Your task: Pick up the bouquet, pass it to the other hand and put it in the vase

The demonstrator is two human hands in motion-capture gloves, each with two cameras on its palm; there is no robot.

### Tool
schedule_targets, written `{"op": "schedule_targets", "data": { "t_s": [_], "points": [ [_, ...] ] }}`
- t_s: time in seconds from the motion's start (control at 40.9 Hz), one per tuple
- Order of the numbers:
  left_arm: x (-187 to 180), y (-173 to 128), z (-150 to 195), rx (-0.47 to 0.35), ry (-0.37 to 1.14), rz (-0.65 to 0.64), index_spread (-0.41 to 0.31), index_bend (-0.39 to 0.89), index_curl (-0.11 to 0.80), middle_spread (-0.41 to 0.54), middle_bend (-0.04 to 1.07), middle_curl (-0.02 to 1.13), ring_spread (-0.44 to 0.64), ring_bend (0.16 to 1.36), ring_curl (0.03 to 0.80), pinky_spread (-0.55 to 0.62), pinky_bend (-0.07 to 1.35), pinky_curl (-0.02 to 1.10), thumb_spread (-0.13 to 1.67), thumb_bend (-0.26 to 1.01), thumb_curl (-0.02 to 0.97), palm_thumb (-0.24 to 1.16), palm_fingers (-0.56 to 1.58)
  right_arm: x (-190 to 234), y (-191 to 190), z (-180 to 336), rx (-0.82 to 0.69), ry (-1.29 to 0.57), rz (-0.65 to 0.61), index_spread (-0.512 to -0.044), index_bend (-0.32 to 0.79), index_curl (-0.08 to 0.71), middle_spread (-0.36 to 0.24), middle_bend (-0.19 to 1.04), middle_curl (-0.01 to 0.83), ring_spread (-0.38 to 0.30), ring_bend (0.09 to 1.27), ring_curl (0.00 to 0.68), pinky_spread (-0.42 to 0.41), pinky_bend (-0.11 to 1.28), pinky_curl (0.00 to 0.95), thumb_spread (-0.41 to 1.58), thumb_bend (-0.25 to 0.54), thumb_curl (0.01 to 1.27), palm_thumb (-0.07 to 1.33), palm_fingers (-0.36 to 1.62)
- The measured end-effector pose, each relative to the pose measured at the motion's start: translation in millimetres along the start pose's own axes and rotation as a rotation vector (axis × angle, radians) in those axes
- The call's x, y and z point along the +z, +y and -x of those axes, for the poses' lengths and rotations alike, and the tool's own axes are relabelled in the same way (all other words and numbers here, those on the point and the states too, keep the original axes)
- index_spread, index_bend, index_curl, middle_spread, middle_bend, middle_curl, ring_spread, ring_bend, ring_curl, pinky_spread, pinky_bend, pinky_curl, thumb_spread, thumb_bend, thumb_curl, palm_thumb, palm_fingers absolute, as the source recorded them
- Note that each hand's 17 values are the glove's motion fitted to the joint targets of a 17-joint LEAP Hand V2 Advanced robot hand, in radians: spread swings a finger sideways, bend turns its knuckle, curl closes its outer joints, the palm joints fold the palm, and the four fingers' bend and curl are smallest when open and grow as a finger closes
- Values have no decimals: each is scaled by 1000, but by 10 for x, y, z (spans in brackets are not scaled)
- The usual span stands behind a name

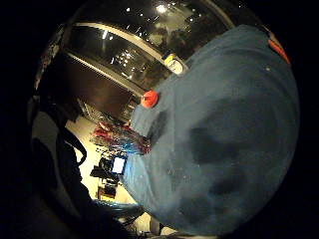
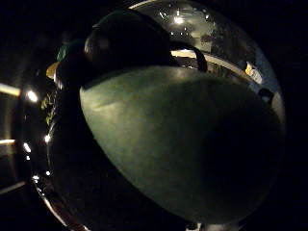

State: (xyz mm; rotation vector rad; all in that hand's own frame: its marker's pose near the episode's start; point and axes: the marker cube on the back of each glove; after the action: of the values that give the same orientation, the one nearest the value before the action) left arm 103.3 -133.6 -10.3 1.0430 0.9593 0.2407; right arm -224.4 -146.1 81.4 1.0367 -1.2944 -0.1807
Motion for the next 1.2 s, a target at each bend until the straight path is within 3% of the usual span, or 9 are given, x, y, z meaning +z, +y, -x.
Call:
{"op": "schedule_targets", "data": {
  "t_s": [0.073,0.269,0.392,0.465,0.685,0.857,0.979,1.077,1.199],
  "points": [
    [-27,3,103,-106,-100,-2,-262,283,428,-287,599,495,-325,747,400,-353,579,429,759,3,481,755,1501,8,59,7,116,27,20,-210,502,567,-141,906,663,-177,1066,582,-219,800,534,817,-20,590,1001,1363],
    [-190,-221,-104,-22,-73,-39,-310,341,479,-339,704,543,-369,816,446,-396,631,462,632,-16,550,824,1453,3,14,264,-132,-49,288,-210,398,559,-146,841,630,-184,1027,556,-248,769,512,768,-43,608,950,1292],
    [-461,-490,-664,114,53,-77,-323,365,504,-350,728,558,-375,840,463,-402,649,474,555,-19,590,853,1421,-135,-21,131,-1,60,448,-228,21,467,-143,570,543,-177,855,503,-232,873,509,821,-37,599,895,660],
    [-653,-665,-789,70,-42,-100,-331,372,515,-354,740,563,-378,847,470,-409,659,480,518,-24,609,858,1408,-172,-141,78,-92,44,501,-247,74,476,-116,526,529,-144,776,513,-86,809,540,868,-49,581,837,309],
    [-1196,-1173,-1075,73,-249,-195,-336,382,542,-360,759,572,-382,862,482,-414,676,489,459,-30,656,863,1389,-393,-448,-95,78,227,576,-290,86,337,-56,319,426,-71,632,376,121,774,424,958,-45,546,739,187],
    [-1591,-1465,-981,53,-281,-280,-339,382,557,-359,767,575,-382,867,486,-416,682,493,437,-30,684,863,1382,-628,-547,266,232,423,505,-307,102,298,-16,256,395,-21,608,352,187,750,394,1004,-38,517,681,133],
    [-1875,-1613,-815,31,-303,-348,-341,382,567,-359,775,578,-382,872,490,-416,684,494,428,-31,700,861,1380,-706,-637,175,200,345,550,-313,106,275,-3,244,386,-2,600,341,206,722,374,1023,-28,505,669,132],
    [-2066,-1674,-634,-8,-312,-387,-343,380,575,-357,772,577,-381,871,491,-413,685,494,419,-33,711,858,1373,-786,-575,479,380,345,569,-315,111,263,3,241,382,4,588,334,215,711,364,1035,-26,497,663,145],
    [-2271,-1572,-150,-110,-339,-279,-339,359,576,-356,773,578,-381,875,492,-416,696,497,475,-67,699,792,1376,-802,-585,363,282,296,585,-316,137,259,7,230,377,9,569,326,224,693,354,1045,-24,490,663,168]
  ]
}}
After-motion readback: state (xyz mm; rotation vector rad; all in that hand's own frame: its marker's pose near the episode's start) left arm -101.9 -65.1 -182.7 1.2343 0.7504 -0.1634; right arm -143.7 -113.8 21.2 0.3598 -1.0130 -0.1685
